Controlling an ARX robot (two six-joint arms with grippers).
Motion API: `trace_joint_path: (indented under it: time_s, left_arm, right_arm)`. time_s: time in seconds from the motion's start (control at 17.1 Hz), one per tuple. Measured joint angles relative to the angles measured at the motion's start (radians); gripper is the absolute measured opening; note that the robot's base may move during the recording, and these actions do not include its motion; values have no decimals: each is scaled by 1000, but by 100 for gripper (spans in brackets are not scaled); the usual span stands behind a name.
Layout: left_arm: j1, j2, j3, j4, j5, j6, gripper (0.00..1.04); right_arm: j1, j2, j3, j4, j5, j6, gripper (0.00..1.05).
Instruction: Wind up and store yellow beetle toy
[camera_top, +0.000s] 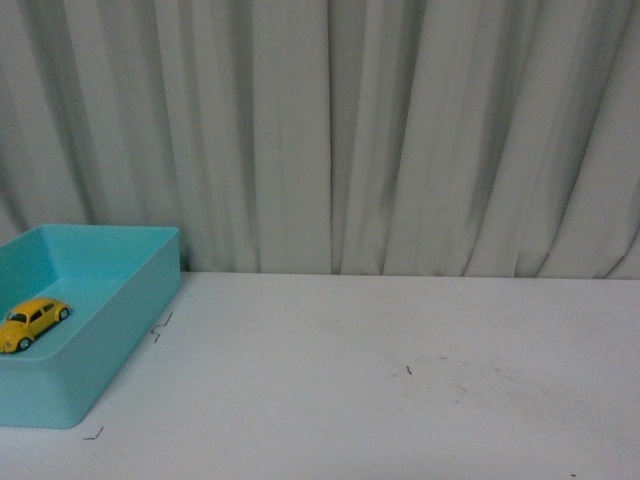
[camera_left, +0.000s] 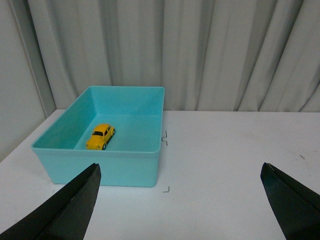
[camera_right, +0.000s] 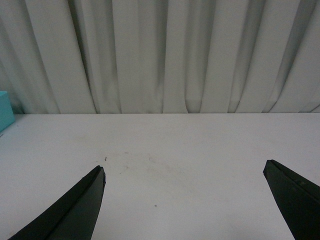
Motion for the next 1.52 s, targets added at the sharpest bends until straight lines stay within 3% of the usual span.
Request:
trace_joint_path:
  time_s: [1.52]
  left_arm:
    - [0, 0, 0, 1, 0, -1, 98]
  right_arm:
    - [0, 0, 0, 0, 0, 0, 98]
